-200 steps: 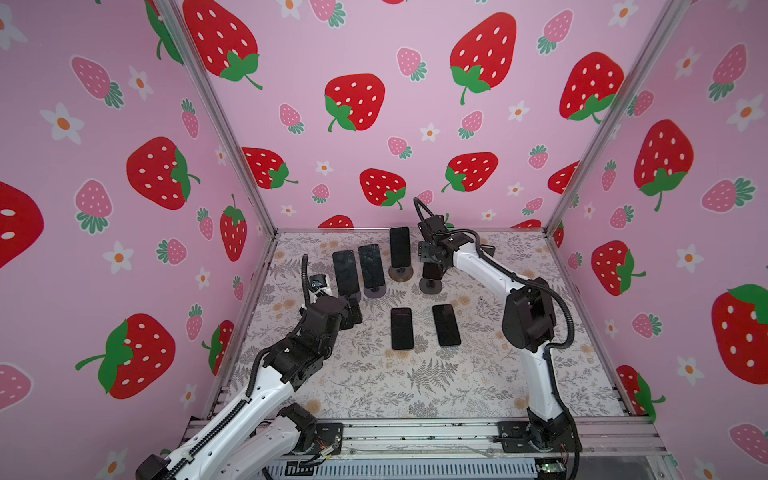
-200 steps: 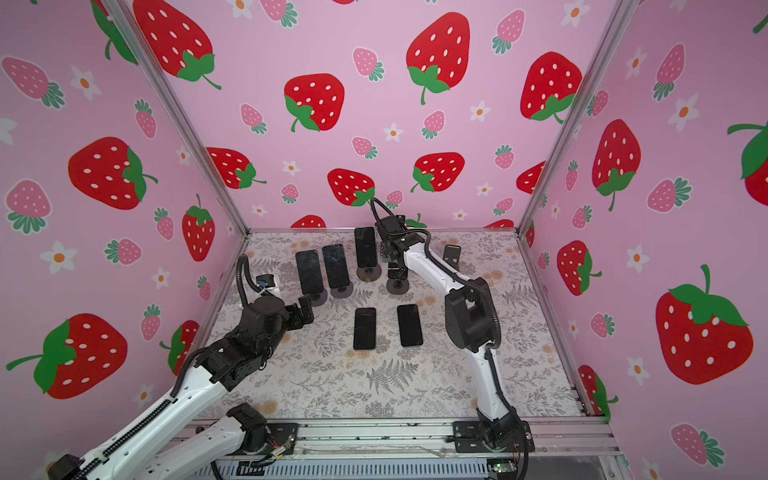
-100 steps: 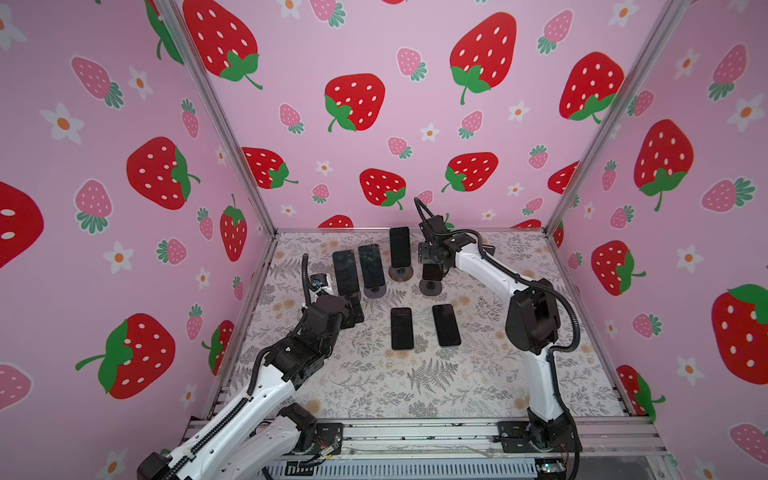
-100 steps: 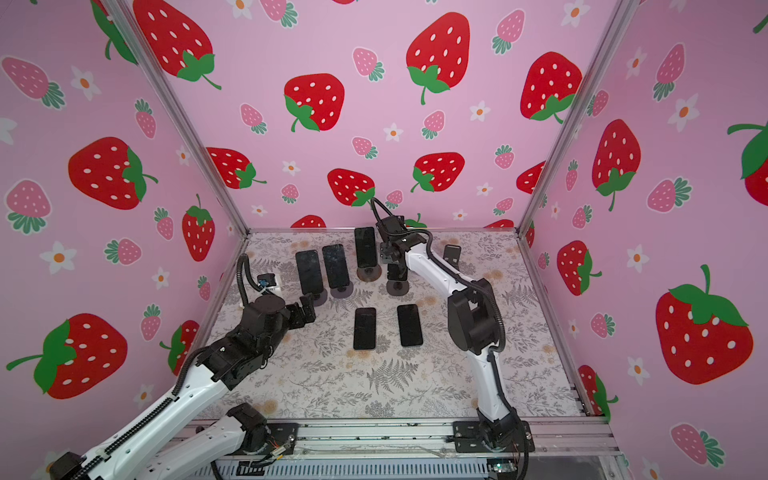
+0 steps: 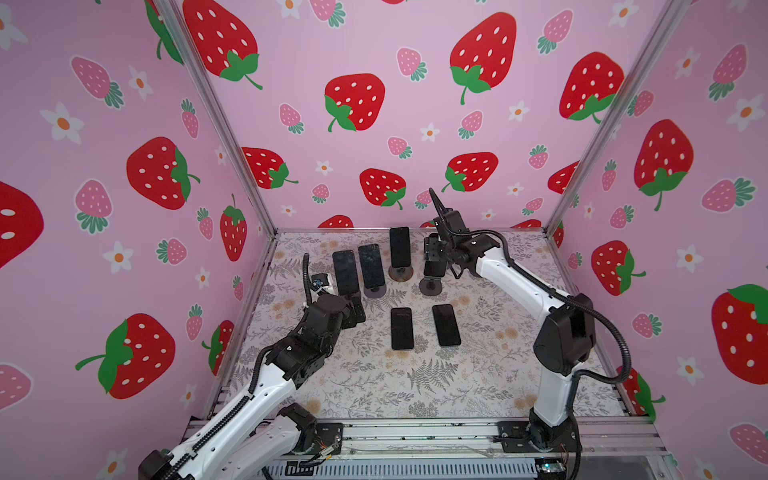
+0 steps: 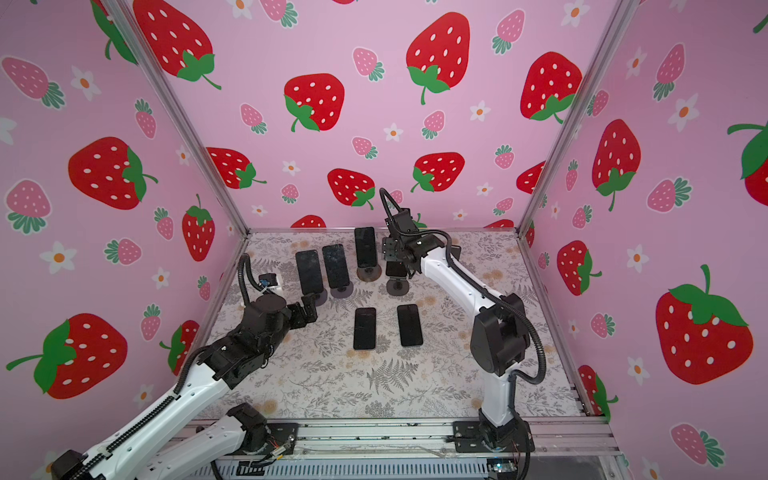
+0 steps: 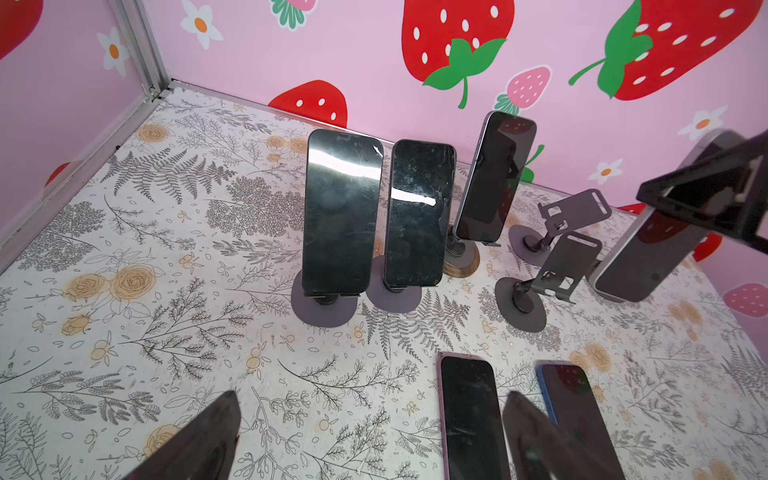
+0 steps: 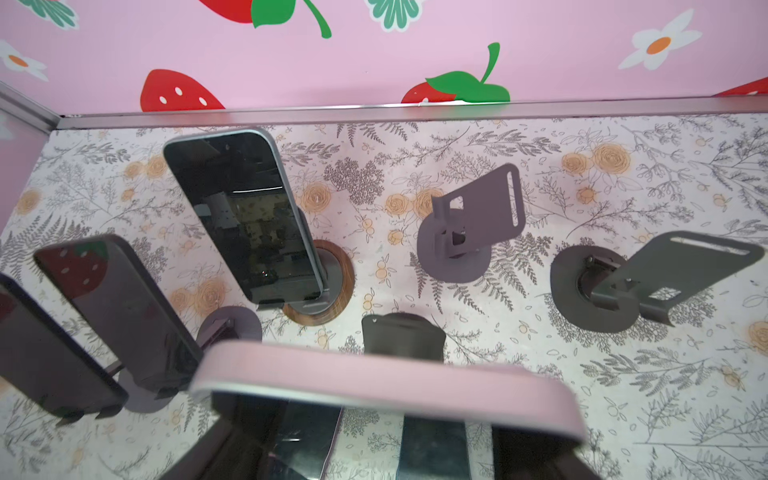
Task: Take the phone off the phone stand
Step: 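Lift the pink-cased phone off its stand and carry it toward the robot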
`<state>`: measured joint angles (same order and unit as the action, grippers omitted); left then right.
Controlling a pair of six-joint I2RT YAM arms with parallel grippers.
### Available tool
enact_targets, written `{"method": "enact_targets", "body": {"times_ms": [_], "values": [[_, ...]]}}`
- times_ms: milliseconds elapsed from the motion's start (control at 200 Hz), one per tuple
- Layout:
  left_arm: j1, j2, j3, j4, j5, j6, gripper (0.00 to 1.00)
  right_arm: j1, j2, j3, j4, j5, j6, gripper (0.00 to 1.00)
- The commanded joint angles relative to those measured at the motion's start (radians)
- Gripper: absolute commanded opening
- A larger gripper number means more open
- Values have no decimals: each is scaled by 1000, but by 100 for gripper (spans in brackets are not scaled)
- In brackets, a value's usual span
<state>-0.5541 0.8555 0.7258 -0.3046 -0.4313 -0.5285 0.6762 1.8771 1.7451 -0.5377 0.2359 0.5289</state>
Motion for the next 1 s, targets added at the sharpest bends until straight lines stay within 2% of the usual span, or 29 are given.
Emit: {"method": "enact_targets", "body": {"times_ms": [0, 240, 560, 745, 996], "values": [[5, -2, 5, 15, -11, -20, 99, 13, -80, -62, 54, -63, -1, 72], [15, 36, 25, 26, -21, -10, 99, 33, -167, -188, 86, -149, -3, 71], [20, 102, -4, 100, 19, -2, 99, 26, -282, -377, -3, -116, -43, 71], [20, 147, 8, 107, 46, -14, 99, -51, -355, -504, -65, -97, -51, 70], [20, 186, 27, 125, 61, -33, 99, -142, -396, -670, -34, -68, -56, 69]]}}
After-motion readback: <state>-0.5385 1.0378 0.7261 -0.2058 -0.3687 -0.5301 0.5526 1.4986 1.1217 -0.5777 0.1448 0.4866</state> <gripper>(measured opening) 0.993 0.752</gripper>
